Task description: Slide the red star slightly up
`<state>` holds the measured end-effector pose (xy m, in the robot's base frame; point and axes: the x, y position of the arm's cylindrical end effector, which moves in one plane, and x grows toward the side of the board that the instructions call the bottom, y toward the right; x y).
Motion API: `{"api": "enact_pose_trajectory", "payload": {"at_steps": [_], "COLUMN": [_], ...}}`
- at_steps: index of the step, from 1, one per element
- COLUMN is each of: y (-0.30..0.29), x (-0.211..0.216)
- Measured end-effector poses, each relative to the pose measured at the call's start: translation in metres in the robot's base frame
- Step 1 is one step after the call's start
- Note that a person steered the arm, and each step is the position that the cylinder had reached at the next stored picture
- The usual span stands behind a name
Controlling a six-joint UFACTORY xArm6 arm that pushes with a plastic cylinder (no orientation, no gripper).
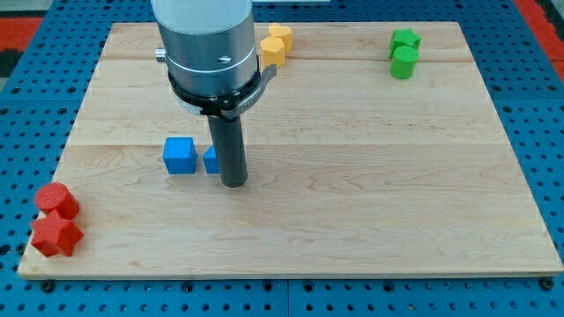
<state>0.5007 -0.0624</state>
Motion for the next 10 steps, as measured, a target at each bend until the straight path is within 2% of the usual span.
{"api": "enact_pose_trajectory", "payload": {"at_steps": [1, 2, 3, 4, 6, 8, 9, 10], "y": [-0.014, -0.053, -0.079, -0.122, -0.237, -0.192, -0.195, -0.194], "x": [0.025, 0.029, 0.089, 0.116, 0.117, 0.085, 0.059, 0.066]}}
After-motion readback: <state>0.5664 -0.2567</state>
